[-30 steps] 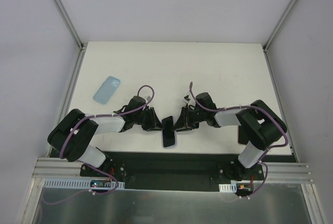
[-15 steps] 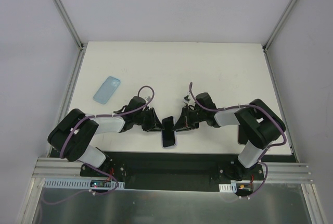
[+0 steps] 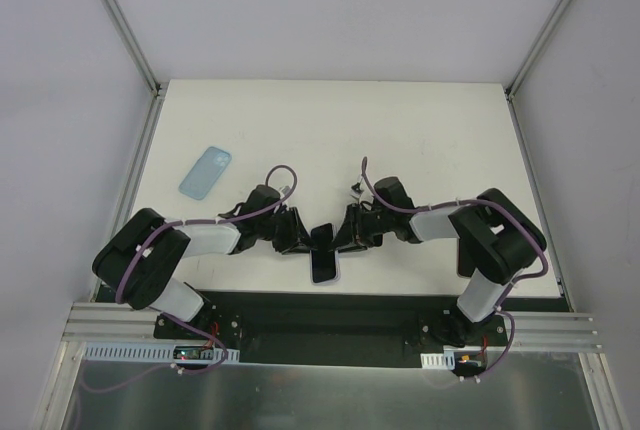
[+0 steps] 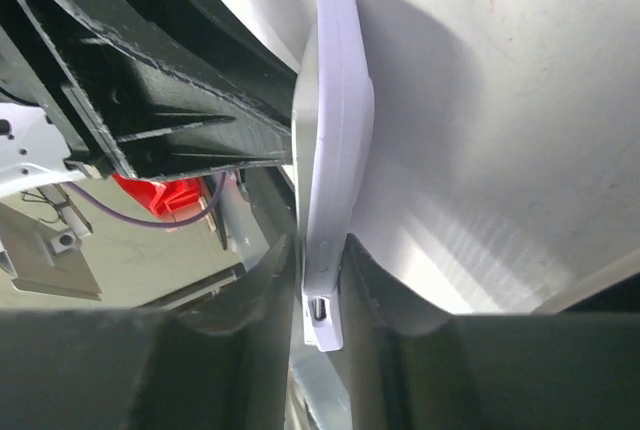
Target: Put the phone into the phone case
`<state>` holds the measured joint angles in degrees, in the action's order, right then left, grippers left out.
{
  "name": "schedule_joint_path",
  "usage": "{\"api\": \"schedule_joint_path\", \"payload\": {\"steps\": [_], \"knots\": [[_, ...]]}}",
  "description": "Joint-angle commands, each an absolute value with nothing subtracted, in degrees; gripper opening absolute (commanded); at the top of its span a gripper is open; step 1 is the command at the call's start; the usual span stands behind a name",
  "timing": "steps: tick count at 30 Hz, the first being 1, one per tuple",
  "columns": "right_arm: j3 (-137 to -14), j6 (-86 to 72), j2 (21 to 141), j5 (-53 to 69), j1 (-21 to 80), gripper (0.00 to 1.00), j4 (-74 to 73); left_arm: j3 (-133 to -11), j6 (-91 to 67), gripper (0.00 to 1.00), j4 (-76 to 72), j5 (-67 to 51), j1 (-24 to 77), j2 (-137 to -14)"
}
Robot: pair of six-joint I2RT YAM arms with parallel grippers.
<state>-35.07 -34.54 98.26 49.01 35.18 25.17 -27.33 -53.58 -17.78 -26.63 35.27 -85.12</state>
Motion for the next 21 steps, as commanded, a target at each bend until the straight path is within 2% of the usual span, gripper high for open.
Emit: {"api": "schedule_joint_path", "payload": {"steps": [1, 3, 7, 11, 15, 21], "knots": [[-38.41, -34.45, 98.96, 51.50, 35.86, 0.15, 30.15, -26.28, -53.44, 0.27, -16.87, -28.21, 36.30, -85.96], [-38.58, -34.45, 98.97, 51.50, 35.69, 0.01, 30.06, -26.54, -52.56, 0.28, -16.70, -28.83, 36.12, -85.08], [-38.23, -33.93, 96.42, 52.64, 34.72, 0.01, 30.15, -27.86, -47.04, 0.36, -13.19, -30.84, 34.19, -80.35], [-37.97, -34.01, 91.42, 55.19, 33.14, 0.02, 30.15, -26.90, -43.51, 0.50, -12.83, -35.23, 31.38, -70.96], [-37.97, -34.80, 87.20, 57.56, 32.17, 0.01, 30.15, -25.84, -42.54, 0.55, -15.80, -41.19, 30.67, -64.61], [-38.23, -37.09, 81.84, 60.29, 32.25, 0.01, 32.25, -23.21, -45.09, 0.57, -22.85, -46.23, 30.67, -59.95]]}}
